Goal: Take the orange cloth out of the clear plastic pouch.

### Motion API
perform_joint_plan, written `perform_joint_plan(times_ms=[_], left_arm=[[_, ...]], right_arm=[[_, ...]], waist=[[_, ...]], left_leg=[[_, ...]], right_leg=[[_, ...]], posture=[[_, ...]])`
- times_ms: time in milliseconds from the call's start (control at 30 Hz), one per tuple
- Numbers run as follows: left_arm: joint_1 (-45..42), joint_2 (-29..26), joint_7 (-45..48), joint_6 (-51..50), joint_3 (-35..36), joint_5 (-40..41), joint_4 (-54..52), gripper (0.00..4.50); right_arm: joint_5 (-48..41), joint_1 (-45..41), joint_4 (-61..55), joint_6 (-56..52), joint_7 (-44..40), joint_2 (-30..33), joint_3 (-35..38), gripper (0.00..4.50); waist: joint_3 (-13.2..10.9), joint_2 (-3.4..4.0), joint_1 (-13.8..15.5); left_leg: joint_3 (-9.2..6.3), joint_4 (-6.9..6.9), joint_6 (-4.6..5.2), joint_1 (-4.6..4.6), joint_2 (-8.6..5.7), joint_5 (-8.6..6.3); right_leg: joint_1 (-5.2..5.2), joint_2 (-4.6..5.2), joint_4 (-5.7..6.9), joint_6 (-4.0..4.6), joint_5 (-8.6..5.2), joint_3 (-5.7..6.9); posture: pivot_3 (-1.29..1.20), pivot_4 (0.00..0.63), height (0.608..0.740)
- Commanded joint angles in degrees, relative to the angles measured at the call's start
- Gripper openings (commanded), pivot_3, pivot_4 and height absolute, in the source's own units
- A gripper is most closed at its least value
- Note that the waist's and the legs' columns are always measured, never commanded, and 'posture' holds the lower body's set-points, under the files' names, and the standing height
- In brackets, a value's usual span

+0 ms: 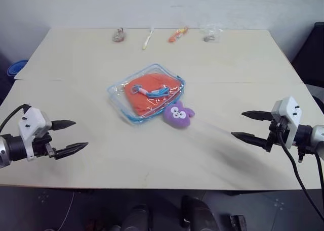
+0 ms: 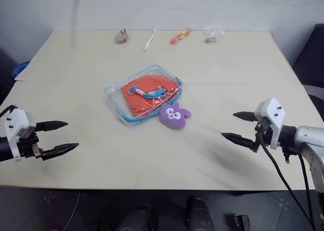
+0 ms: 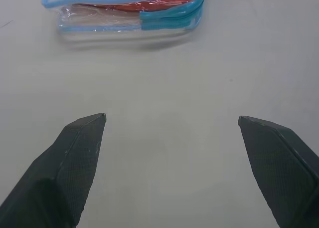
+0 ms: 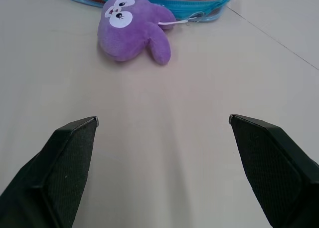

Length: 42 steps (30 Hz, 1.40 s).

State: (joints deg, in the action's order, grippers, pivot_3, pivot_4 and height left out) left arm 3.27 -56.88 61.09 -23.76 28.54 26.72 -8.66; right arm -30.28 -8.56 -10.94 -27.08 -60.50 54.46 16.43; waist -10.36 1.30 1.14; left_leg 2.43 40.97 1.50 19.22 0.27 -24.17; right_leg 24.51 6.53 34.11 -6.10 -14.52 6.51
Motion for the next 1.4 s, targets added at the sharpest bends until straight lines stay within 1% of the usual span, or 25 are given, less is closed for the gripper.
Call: perform_joint_plan(times_ms=[33,200,367,533,733,867,1033,1100,1133,1233,1267,1333,1400], left_arm=[[1.28,-1.03,0.54,2.02,0.54,-1.59,-1.45,4.5],[2.12,-0.59,-0.68,3.56,-0.49,-4.16,-1.22,4.5],[1.58,-0.52,-0.93,1.64,-0.66,-3.17,-1.38,4.5],[1.02,-0.17,-1.1,-0.63,-0.34,-1.58,-1.87,4.5],[0.16,0.19,-1.6,-0.54,-1.21,-1.21,-2.08,4.5],[-1.13,0.95,-2.15,0.42,-2.24,-1.4,-2.67,4.5],[-2.2,1.51,-2.0,0.39,-2.83,-1.01,-3.16,4.5],[-3.52,1.81,-1.5,-0.97,-3.25,0.57,-3.67,4.5],[-4.98,1.99,-1.94,-1.33,-4.13,0.62,-3.68,4.5],[-12.93,2.55,-1.44,-3.21,-8.54,2.6,-2.74,4.5],[-16.46,2.8,-1.0,-2.9,-10.97,1.77,-1.48,4.5],[-25.87,3.98,1.14,0.1,-18.21,-2.27,3.55,4.5],[-35.76,6.63,3.7,3.74,-24.92,-6.25,10.61,4.5]], right_arm=[[-0.17,0.17,-0.99,1.12,0.43,0.0,2.23,4.4],[0.54,-0.13,-0.78,1.72,1.51,-0.2,1.67,4.4],[1.24,-0.51,-0.76,1.65,2.71,-0.01,0.95,4.4],[-0.01,-0.33,-1.35,0.1,2.51,-0.09,1.47,4.4],[-1.41,-0.66,-2.1,-1.4,1.93,0.4,1.77,4.4],[-4.45,-0.06,-4.31,-4.02,0.81,0.79,2.66,4.4],[-4.22,0.06,-5.92,-4.52,1.71,0.54,2.54,4.4],[-4.25,-0.36,-6.58,-4.83,2.45,0.24,2.25,4.4],[-4.35,-0.75,-7.3,-5.11,3.09,-0.01,1.94,4.4],[-5.36,-2.89,-10.41,-6.79,5.57,-1.15,0.31,4.4],[-6.15,-3.6,-11.65,-7.72,6.0,-1.5,-0.23,4.4],[-7.21,-5.54,-14.77,-9.27,7.14,-2.34,-2.33,4.4],[-7.14,-7.82,-17.42,-10.24,8.58,-3.24,-5.08,4.4]], waist=[[0.0,0.0,-0.04],[-0.01,-0.01,-0.07],[-0.01,-0.01,0.0],[-0.01,-0.01,-0.03],[-0.01,-0.01,0.0],[-0.01,-0.01,0.02],[-0.01,-0.01,0.01],[-0.01,-0.01,0.03],[-0.01,-0.01,0.15],[-0.07,-0.1,0.4],[-0.07,-0.11,0.41],[-0.07,-0.11,0.44],[-0.05,-0.14,0.31]], left_leg=[[0.0,0.0,0.0,0.0,0.0,0.0],[0.03,0.0,0.0,0.0,0.0,0.0],[0.03,0.03,0.0,-0.01,0.0,0.0],[0.03,0.03,0.0,-0.01,0.0,0.0],[0.03,0.04,0.0,-0.01,0.0,0.0],[0.03,0.07,0.0,-0.01,-0.01,0.0],[0.04,0.06,0.0,-0.01,-0.01,0.0],[0.05,0.08,0.0,-0.01,-0.02,0.0],[0.05,0.09,0.0,-0.01,-0.01,0.0],[0.01,0.18,0.0,0.0,-0.05,0.01],[-0.01,0.27,0.0,0.01,-0.07,0.01],[-0.01,0.29,-0.01,-0.01,-0.12,0.01],[0.02,0.3,-0.02,0.0,-0.39,0.03]], right_leg=[[0.0,0.0,0.0,0.0,0.0,0.0],[0.0,-0.02,0.0,0.0,0.0,-0.01],[0.0,-0.01,0.04,0.0,0.0,-0.03],[0.0,-0.01,0.03,0.0,0.0,-0.02],[0.0,-0.01,0.06,0.0,0.0,-0.03],[0.0,-0.01,0.08,0.0,0.0,-0.03],[0.0,-0.01,0.08,-0.01,0.01,-0.04],[0.0,-0.01,0.1,-0.01,0.01,-0.04],[0.0,-0.01,0.11,-0.01,0.01,-0.04],[-0.01,0.02,0.2,-0.01,0.01,-0.03],[-0.01,0.02,0.27,-0.01,0.01,-0.02],[-0.02,0.03,0.33,-0.03,0.02,-0.05],[-0.02,-0.01,0.33,-0.04,0.03,-0.03]], posture=[[0.0,0.15,0.74],[0.0,0.15,0.74],[0.0,0.15,0.74],[0.0,0.15,0.74],[0.0,0.15,0.74],[0.0,0.15,0.74],[0.0,0.15,0.74],[0.0,0.15,0.74],[0.0,0.15,0.74],[0.0,0.15,0.74],[0.0,0.15,0.74],[0.0,0.15,0.74],[0.0,0.15,0.74]])
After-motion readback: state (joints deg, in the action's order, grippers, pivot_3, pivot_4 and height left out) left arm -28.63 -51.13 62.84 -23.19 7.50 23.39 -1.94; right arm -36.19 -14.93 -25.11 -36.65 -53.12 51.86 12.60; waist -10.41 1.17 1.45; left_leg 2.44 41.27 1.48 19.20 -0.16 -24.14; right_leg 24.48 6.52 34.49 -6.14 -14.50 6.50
